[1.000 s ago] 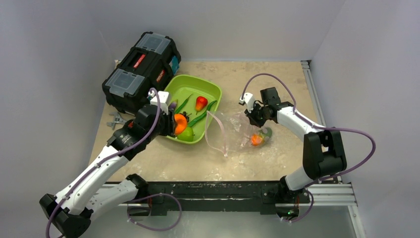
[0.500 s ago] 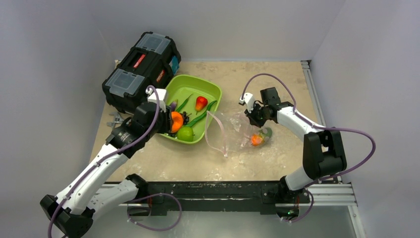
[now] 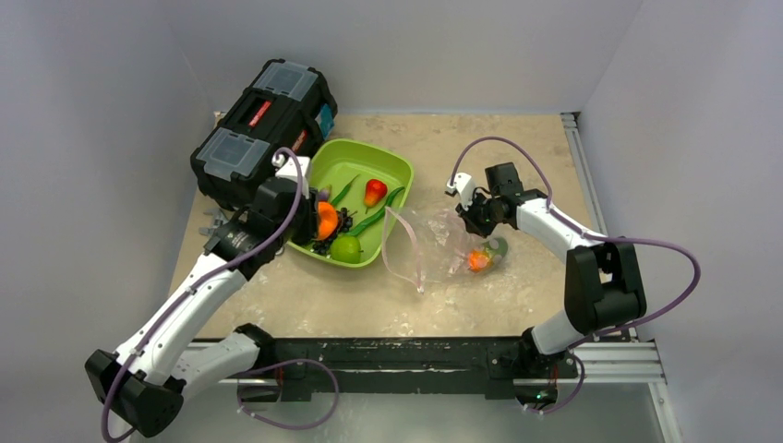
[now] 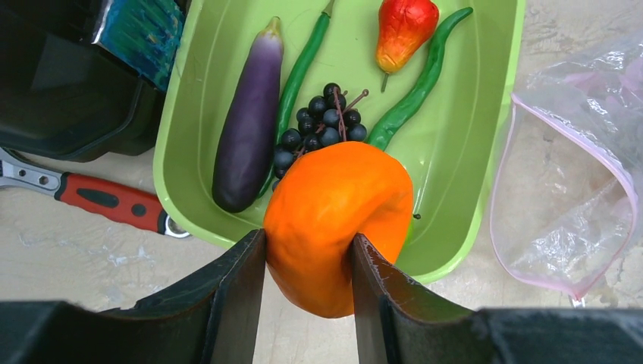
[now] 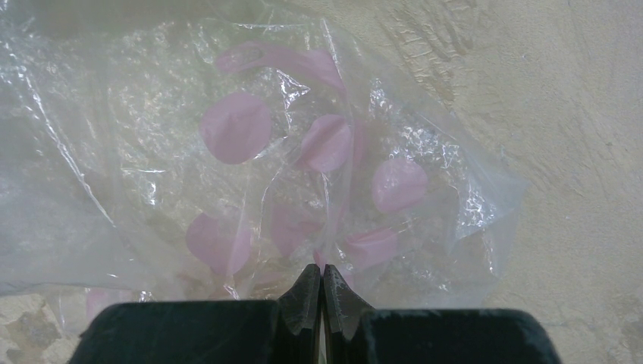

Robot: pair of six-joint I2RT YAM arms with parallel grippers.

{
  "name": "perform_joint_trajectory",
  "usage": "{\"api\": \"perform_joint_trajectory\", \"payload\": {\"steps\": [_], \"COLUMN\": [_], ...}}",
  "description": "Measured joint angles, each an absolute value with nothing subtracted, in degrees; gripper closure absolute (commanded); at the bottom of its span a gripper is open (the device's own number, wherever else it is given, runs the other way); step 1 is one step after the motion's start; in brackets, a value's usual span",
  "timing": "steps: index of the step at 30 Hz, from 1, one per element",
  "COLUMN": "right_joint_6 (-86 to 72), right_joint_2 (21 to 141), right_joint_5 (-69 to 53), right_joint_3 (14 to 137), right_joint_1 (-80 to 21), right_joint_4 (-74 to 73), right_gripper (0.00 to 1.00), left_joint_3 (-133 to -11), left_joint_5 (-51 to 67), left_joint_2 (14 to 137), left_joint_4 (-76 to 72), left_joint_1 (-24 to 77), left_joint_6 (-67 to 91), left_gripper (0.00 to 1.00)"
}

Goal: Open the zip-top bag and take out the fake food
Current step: Place the fake fruit in the bin.

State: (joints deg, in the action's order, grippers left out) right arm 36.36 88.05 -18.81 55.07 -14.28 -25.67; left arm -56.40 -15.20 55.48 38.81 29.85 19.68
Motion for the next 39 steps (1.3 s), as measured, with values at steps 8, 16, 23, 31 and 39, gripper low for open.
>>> {"api": "perform_joint_trajectory", "payload": {"steps": [8,16,23,31,39], "right_joint_6": [36.36,36.36,36.36,36.36,36.42], "right_joint_2": [88.05,88.05,88.05,88.05,88.05], "right_joint_5": [-18.83,-18.87,-18.92,-18.96,-19.20], "right_joint_3": [55.07,55.18,55.29,55.29,55.31], "right_joint_1": [-14.28,-14.28,-14.28,-14.28,-14.28], "right_joint_4": [-25.69,-25.85,-26.11,-26.13,-26.33], "right_gripper": [1.00,1.00,1.00,1.00,1.00], "left_joint_3": [-57.95,-60.12,-61.04,-58.08,-49.69], "left_joint_5": [-12.51,-11.57,-11.81,-10.76,-0.19], "left_joint_2": [63.40,73.01,74.89,69.82,61.17], "left_joint_4": [36.60,33.87,32.45,28.86,23.29], "left_joint_1": [27.55,27.31,26.57,26.24,25.76], "left_joint_6": [18.94,18.92,19.86,21.54,23.59], "left_gripper": [0.85,0.45,0.19,0.00,0.07]}}
